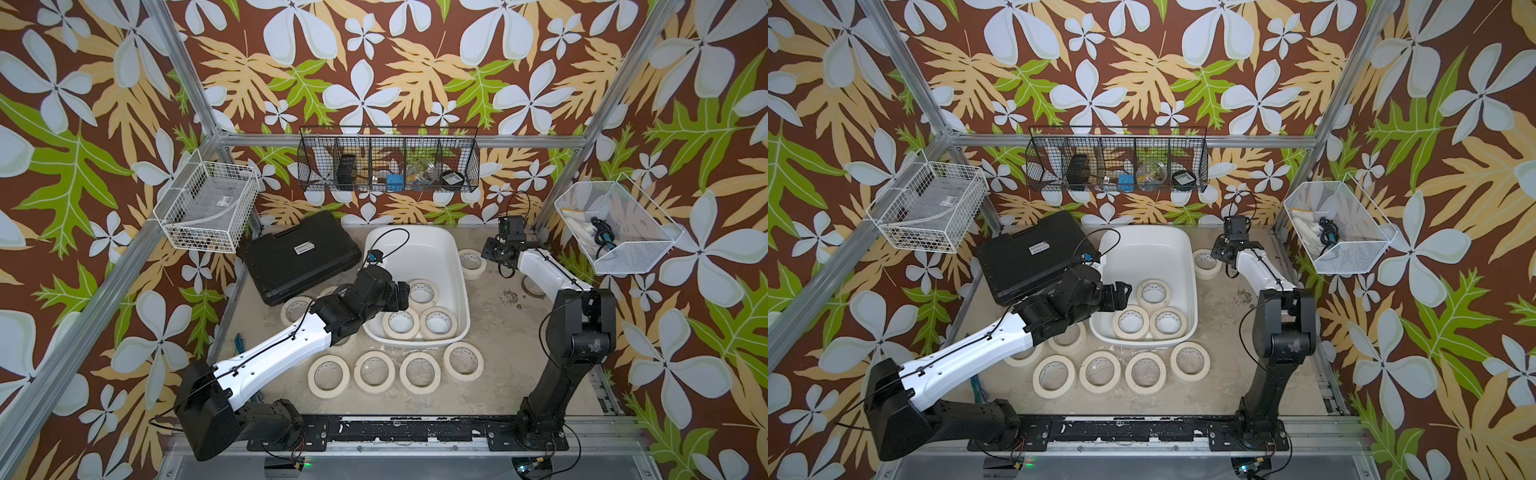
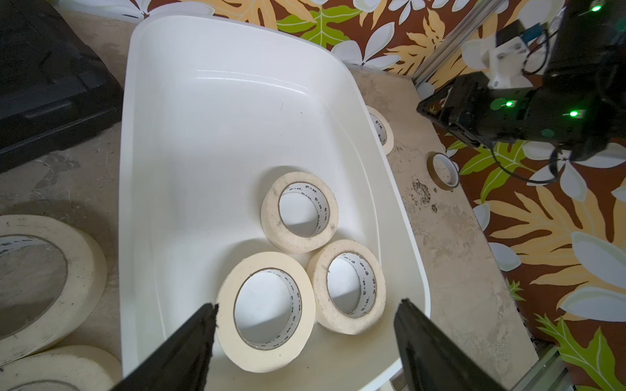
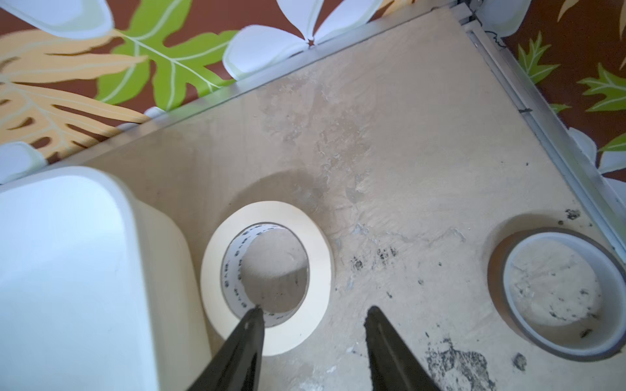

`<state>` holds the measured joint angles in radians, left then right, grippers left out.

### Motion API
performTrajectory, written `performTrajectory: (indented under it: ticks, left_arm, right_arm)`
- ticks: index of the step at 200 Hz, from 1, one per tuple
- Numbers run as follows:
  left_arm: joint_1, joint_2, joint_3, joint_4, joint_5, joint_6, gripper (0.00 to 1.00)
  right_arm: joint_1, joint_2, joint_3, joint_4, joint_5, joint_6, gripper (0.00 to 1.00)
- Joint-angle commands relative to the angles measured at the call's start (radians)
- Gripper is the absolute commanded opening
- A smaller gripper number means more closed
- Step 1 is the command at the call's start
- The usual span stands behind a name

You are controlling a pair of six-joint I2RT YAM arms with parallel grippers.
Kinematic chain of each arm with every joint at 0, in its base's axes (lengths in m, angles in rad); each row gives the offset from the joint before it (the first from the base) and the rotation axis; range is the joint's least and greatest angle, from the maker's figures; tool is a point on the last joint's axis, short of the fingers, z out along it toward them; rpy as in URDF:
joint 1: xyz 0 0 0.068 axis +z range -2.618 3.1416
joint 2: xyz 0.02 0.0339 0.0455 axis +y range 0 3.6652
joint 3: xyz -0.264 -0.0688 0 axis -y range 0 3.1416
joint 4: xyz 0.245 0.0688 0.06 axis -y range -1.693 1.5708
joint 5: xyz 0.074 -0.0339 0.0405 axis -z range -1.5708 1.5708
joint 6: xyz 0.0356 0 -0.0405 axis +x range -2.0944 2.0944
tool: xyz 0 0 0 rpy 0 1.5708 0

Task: Take out the art tape in the storage box
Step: Place the art tape at the center of the board.

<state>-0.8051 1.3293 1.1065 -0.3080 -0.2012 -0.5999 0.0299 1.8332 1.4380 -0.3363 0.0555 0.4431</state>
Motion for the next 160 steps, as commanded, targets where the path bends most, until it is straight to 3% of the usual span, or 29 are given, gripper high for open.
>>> performTrajectory:
  ticks: [1, 85, 160]
  left_arm:
    - [0.001, 0.021, 0.022, -0.019, 0.011, 0.017, 0.86]
    - [0.010, 0.196, 0.139, -0.076, 0.009, 0.043, 0.88]
    - [0.067, 0.409, 0.233, -0.088, 0.068, 0.033, 0.84]
  right_arm:
    - [0.002, -0.087, -0.059, 0.018, -0.088, 0.034, 0.53]
    - [0.133, -0.502, -0.285, -0.049, -0.177, -0.013, 0.56]
    - [0.215, -0.726, -0.427, -0.161, -0.203, -0.021, 0.56]
